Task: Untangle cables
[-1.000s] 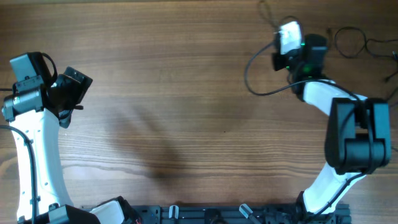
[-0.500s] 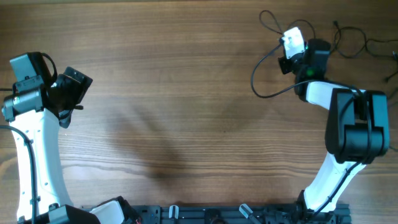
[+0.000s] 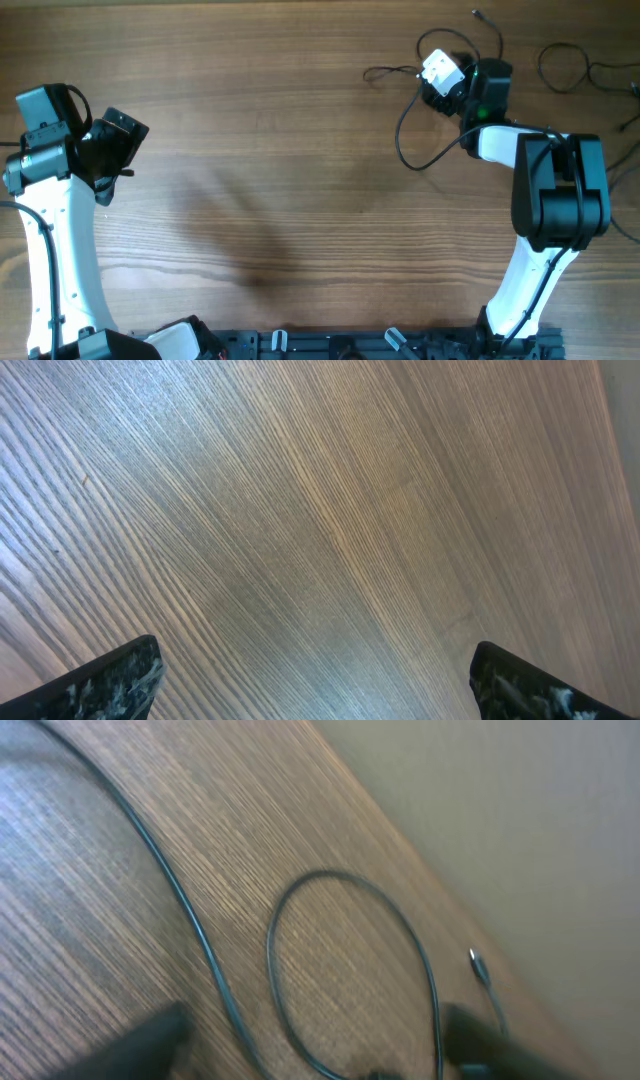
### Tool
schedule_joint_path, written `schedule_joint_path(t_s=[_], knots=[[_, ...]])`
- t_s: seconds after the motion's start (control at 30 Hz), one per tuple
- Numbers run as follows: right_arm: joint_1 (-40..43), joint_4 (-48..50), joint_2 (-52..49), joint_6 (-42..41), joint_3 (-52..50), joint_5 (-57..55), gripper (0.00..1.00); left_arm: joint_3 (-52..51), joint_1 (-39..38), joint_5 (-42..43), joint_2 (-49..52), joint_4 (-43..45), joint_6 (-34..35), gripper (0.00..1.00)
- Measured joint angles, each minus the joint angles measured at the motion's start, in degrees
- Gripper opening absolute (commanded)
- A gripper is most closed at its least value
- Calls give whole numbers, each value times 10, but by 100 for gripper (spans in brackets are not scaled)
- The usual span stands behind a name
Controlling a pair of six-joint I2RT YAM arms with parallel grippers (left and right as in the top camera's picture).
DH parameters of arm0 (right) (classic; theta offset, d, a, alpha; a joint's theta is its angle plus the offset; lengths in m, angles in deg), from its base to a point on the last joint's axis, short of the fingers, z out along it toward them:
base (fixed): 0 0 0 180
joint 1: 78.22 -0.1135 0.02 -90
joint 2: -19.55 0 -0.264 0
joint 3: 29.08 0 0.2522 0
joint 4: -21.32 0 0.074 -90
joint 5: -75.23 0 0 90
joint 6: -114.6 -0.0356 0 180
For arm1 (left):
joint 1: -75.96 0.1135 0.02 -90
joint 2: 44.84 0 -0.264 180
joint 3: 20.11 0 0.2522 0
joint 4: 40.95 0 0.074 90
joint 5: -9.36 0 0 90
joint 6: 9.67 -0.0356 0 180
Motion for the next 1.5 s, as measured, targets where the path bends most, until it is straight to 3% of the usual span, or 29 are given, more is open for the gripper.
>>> schedule_joint_path(t_s=[0.13,0.2,0.33,0.53,0.67,0.77,0.9,1.0,1.3,1.5], knots=[[-16,-104,14,-87,4,-22,100,0,0,0,0,0,0,100],[-27,-196,64,-155,4,-28,100,0,0,0,0,0,0,100],[-28,-290,197,-254,5,-42,100,0,0,0,0,1,0,100],[-25,-517,480,-407,9,-82,100,0,0,0,0,0,0,100],[-25,-656,728,-507,8,-87,100,0,0,0,0,0,0,100],[-25,-751,914,-531,9,-98,100,0,0,0,0,2,0,100],[-25,-809,1055,-531,-13,-110,100,0,0,0,0,0,0,100],[-25,-824,1099,-539,-51,-112,100,0,0,0,0,0,0,100],[-25,-849,1101,-619,-90,-129,100,0,0,0,0,0,0,100],[-25,-788,1102,-624,-122,-169,100,0,0,0,0,0,0,100]])
